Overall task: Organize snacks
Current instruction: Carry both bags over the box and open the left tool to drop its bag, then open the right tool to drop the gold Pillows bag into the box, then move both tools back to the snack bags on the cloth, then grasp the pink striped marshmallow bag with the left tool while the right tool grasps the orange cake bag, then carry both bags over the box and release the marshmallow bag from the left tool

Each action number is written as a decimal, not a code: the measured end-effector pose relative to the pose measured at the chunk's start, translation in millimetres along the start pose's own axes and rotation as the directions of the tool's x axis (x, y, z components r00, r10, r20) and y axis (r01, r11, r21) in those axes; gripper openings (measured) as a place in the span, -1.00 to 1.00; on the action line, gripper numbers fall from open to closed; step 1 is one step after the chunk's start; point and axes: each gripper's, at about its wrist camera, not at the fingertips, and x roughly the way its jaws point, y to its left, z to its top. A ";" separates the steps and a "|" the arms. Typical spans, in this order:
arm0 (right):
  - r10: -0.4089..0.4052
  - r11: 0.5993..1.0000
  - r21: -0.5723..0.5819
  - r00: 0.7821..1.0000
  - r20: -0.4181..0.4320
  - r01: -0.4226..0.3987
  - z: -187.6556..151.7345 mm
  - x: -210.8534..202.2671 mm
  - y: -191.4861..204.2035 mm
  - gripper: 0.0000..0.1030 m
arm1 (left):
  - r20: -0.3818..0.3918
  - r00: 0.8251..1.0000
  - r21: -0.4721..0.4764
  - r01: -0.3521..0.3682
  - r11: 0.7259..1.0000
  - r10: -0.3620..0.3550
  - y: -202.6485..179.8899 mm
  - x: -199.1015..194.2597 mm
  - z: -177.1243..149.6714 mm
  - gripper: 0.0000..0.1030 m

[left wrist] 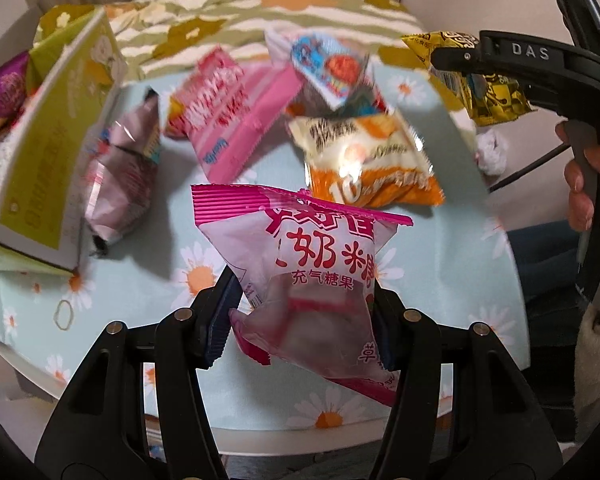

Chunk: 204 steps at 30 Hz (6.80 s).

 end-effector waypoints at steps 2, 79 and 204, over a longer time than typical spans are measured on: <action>0.012 1.000 -0.005 1.000 0.020 -0.012 1.2 -11.9 9.8 0.05 | 0.038 0.999 -0.004 0.006 1.000 -0.006 -1.5 -18.2 -2.5 0.08; 0.227 0.963 -0.144 0.974 -0.019 -0.227 131.8 145.5 401.3 0.89 | 0.145 0.985 -0.207 -0.057 0.977 0.088 389.1 -61.0 86.5 1.00; 0.074 0.995 -0.042 0.966 -0.249 -0.087 -71.8 82.5 77.2 0.39 | -0.238 0.969 0.343 0.142 0.929 -0.060 55.7 65.2 83.6 0.44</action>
